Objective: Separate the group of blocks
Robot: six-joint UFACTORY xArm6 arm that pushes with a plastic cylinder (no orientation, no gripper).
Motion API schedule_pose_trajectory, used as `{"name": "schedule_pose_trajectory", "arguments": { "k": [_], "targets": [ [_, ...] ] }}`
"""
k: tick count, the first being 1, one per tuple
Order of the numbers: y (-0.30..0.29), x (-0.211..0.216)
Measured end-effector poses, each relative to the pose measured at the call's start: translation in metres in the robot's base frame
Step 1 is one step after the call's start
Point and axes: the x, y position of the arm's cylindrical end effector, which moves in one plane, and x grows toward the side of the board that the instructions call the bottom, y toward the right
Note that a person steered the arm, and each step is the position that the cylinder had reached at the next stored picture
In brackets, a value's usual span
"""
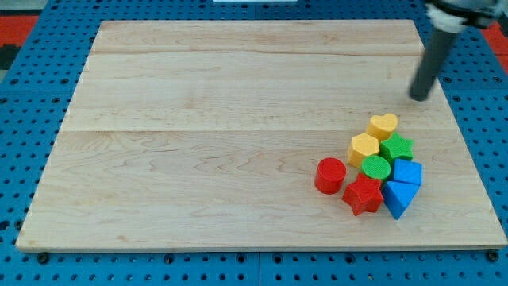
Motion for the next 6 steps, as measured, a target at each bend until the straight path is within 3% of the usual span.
{"name": "schedule_pose_trajectory", "arguments": {
  "k": [1,2,3,4,5,6],
  "targets": [
    [0.014,0.098],
    [-0.018,0.161],
    [-0.125,0.171],
    [-0.132,0.138],
    [-0.098,0.117],
    [-0.023,0.099]
  ]
}}
